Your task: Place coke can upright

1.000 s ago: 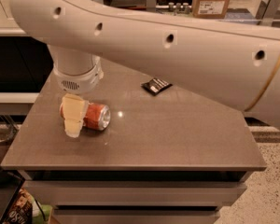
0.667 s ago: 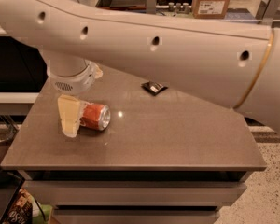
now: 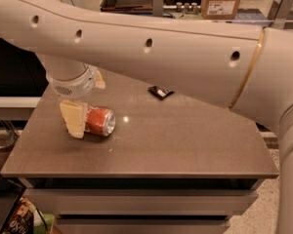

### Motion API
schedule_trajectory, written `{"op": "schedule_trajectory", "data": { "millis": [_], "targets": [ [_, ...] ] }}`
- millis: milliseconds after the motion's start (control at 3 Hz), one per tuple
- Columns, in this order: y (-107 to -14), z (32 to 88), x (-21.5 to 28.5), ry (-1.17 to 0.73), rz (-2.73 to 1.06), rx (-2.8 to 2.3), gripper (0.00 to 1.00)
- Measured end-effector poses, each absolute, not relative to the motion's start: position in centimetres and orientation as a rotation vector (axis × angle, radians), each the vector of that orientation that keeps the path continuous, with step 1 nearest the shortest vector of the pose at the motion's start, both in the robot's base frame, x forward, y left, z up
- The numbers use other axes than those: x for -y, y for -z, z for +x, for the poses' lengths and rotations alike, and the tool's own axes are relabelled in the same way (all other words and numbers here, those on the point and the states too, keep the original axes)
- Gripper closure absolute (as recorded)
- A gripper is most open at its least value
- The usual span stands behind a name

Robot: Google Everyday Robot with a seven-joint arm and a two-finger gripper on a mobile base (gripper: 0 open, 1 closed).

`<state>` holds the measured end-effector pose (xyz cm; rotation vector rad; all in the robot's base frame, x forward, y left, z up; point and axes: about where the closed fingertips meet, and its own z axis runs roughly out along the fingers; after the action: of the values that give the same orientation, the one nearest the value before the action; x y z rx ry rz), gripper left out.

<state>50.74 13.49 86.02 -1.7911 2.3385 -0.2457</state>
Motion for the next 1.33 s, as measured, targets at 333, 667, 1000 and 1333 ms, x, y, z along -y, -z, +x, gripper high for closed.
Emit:
{"op": "schedule_trajectory", "data": {
  "millis": [333,667,1000,1333],
  "targets": [
    [-84.96,50.92,-12.99,0.202,-1.803,-2.365,0.41],
    [-85.01,50.92,-13.05,0.201,-1.801,-2.361,0.64],
    [-85.03,50.94,-13.09,0.2,-1.798,-2.357,0.87],
    [-85.06,50.96,-13.12,0.199,-1.796,-2.354,1.0]
  ]
}}
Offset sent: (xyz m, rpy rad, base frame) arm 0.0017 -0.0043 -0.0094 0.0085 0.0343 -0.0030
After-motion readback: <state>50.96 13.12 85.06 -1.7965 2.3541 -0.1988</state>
